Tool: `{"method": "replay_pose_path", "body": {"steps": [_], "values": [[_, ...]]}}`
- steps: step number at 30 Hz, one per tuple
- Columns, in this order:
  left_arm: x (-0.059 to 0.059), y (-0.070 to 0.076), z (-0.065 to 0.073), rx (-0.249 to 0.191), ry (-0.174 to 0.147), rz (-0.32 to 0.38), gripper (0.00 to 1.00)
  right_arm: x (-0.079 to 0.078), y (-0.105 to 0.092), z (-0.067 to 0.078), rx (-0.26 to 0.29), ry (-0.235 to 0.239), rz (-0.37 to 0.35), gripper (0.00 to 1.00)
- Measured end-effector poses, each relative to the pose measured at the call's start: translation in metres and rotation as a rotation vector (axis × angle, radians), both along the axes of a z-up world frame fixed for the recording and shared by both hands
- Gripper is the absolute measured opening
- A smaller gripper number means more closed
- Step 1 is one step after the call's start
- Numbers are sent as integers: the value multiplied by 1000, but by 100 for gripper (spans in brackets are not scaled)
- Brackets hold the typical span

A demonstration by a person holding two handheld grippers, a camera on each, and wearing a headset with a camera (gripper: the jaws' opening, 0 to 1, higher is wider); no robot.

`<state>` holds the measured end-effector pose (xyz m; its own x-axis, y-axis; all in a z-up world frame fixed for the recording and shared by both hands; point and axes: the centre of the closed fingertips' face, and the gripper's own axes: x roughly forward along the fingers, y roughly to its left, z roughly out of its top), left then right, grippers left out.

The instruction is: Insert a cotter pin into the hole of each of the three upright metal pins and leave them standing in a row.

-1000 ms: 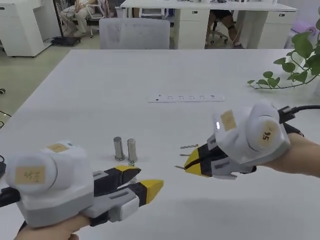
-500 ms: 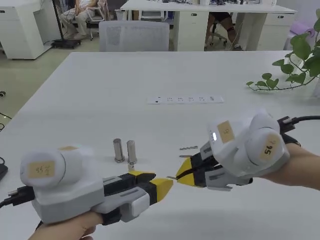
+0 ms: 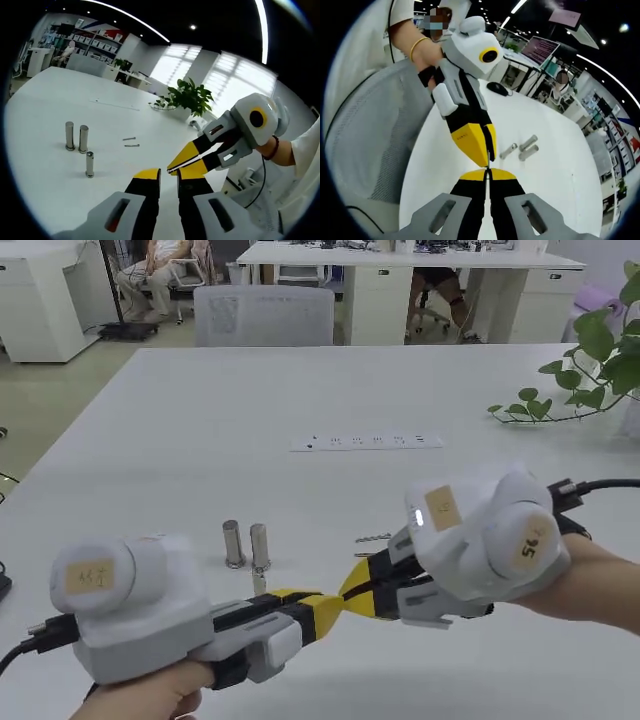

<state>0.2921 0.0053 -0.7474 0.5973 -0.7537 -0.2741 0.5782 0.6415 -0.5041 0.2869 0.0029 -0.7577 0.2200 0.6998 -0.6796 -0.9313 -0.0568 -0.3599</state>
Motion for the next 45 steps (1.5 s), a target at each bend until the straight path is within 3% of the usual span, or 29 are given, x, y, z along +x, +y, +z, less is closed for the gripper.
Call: {"method": "replay_pose_path", "body": {"steps": [9,16,19,23,30,37,40,42,45], "values": [[0,1,-2,-30,28,24,1,0,4,2,13,-2,-4,2],[0,3,-3,-46,58,27,0,0,5,0,7,-3,0,2],[0,5,-4,-72,80,29,0,0,6,0,10,3,0,2],[2,7,-2,-98,82,35,0,1,6,3,34,16,-10,3],[5,9,-2,-95,79,39,0,3,9,2,58,41,-24,4],[5,10,-3,-79,67,34,0,3,7,2,104,124,-55,8],[5,11,-3,-53,39,25,0,2,4,2,118,169,-70,10],[5,13,-4,-10,5,5,0,2,3,2,130,197,-85,12],[3,12,-4,19,-22,-17,0,-1,2,4,168,275,-109,15]]}}
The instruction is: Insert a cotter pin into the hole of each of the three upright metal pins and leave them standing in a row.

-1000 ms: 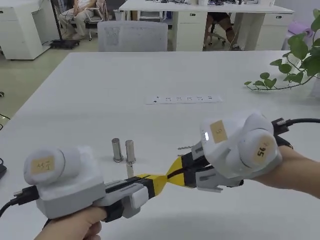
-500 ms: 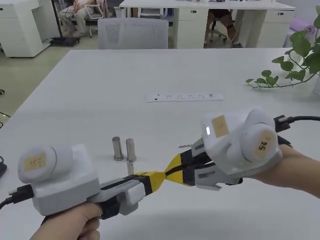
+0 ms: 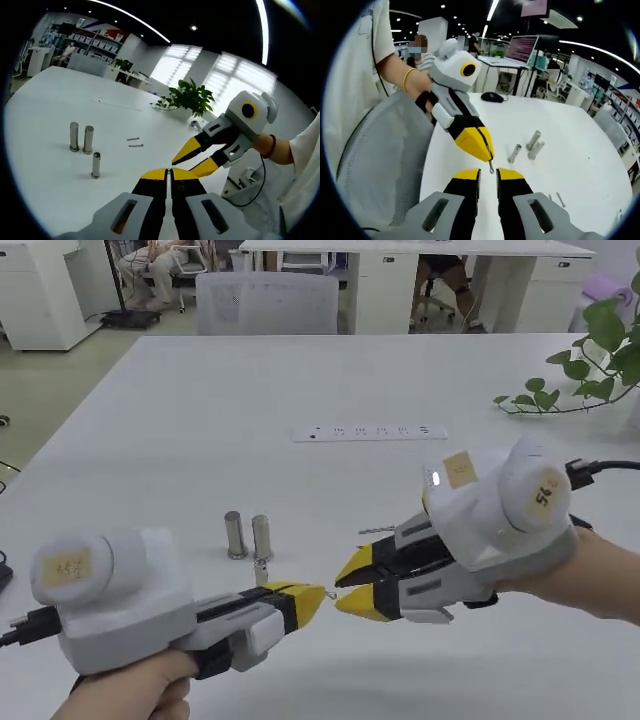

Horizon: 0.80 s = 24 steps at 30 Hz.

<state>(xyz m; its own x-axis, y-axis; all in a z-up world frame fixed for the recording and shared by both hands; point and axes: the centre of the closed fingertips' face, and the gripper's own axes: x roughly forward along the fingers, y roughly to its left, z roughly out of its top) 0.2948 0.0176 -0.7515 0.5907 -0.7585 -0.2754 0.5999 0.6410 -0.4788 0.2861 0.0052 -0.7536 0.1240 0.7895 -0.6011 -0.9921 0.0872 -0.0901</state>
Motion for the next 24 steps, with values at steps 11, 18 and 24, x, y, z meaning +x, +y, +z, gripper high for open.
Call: {"method": "replay_pose_path", "body": {"steps": [11,18,24], "values": [[-18,-9,5,61,-91,-133,0,-13,-8,2,40,181,27,17],[-30,-14,8,65,-119,-211,0,-29,-9,0,56,274,72,17],[-40,-19,12,63,-140,-267,0,-37,-9,-2,55,301,97,16]]}}
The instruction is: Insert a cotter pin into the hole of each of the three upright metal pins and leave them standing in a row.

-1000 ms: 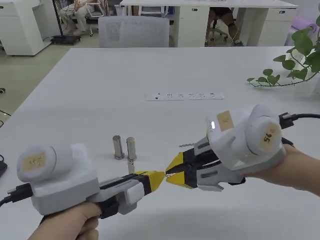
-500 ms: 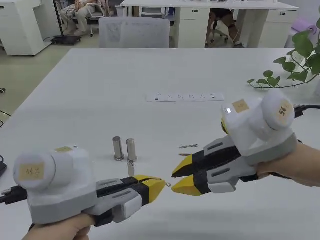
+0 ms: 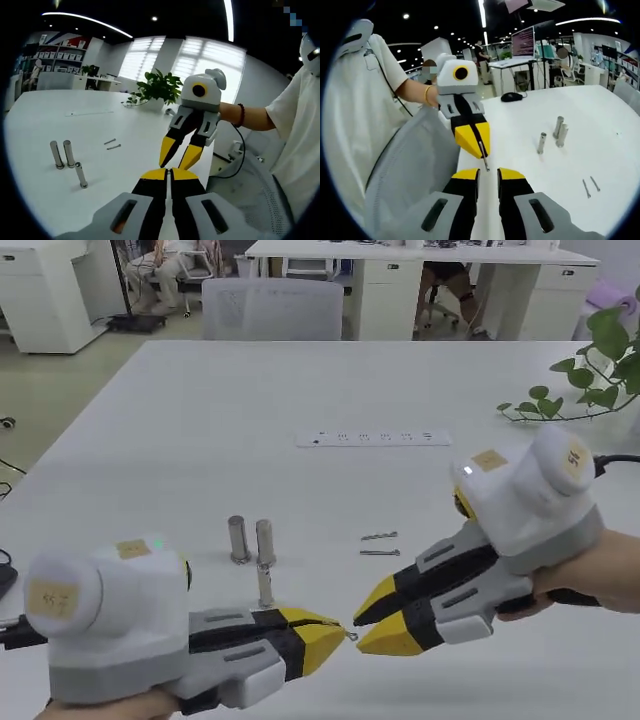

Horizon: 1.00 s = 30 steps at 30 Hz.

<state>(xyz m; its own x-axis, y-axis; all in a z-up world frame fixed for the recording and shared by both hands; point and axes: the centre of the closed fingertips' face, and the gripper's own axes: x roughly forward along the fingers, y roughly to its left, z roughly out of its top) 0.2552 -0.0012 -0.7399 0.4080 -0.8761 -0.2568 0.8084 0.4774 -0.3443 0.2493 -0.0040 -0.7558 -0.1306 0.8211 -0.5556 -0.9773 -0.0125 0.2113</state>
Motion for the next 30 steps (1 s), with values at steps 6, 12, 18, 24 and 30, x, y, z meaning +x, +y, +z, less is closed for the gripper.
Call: {"method": "replay_pose_path", "body": {"steps": [6,12,18,24,30], "values": [[-6,-5,1,-4,-12,-41,0,-4,1,1,19,35,15,14],[-7,-7,2,-13,-11,-55,0,-14,1,1,25,65,53,10],[-10,-8,4,-19,-13,-77,0,-15,1,0,23,70,68,8],[-13,-8,3,-15,-12,-96,0,-17,3,1,25,75,77,7],[-13,-6,1,-9,-15,-100,0,-17,4,0,18,60,94,5]]}}
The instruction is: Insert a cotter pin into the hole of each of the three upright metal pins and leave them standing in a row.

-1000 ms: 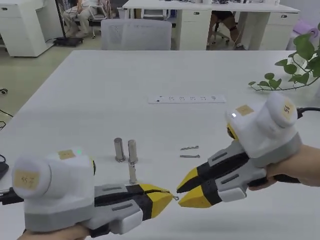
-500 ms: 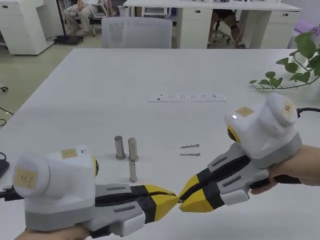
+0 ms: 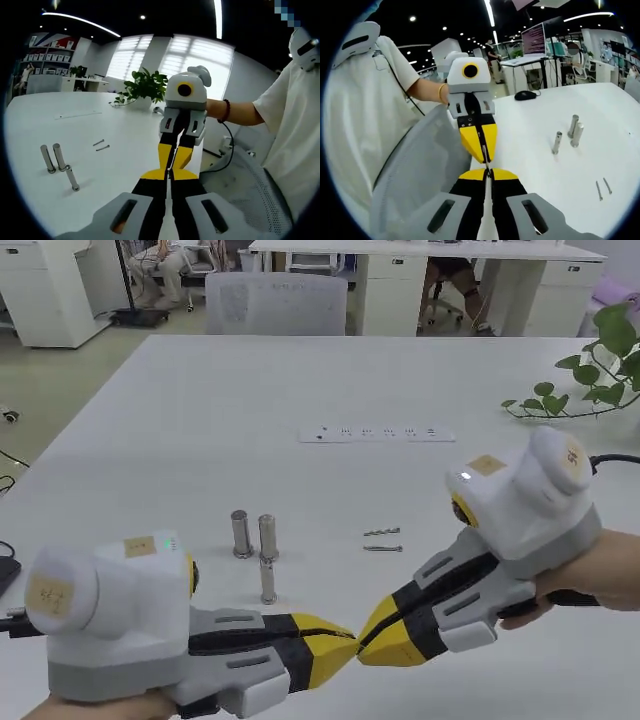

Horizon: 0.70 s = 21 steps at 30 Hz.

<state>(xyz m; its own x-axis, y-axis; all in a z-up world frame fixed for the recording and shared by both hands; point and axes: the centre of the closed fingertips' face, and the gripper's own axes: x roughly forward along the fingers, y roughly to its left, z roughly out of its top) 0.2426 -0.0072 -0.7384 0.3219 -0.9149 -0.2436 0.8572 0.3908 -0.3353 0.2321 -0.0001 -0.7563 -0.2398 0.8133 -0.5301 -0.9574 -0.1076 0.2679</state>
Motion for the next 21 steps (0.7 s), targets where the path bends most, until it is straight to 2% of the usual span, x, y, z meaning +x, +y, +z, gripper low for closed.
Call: {"method": "replay_pose_path", "body": {"steps": [1,3,5,9,15,21], "values": [[1,1,0,2,-3,1,0,0,1,0,5,-22,6,4],[1,1,0,3,-4,0,0,-1,1,0,5,-29,9,3],[2,2,-1,11,-11,7,0,0,2,0,-1,-69,16,3],[2,1,-3,31,-39,3,0,1,1,-4,-29,-99,30,2],[7,4,-7,57,-57,22,2,8,0,-6,-57,-154,32,2],[12,9,-12,91,-80,59,15,15,-1,-6,-83,-195,20,2]]}}
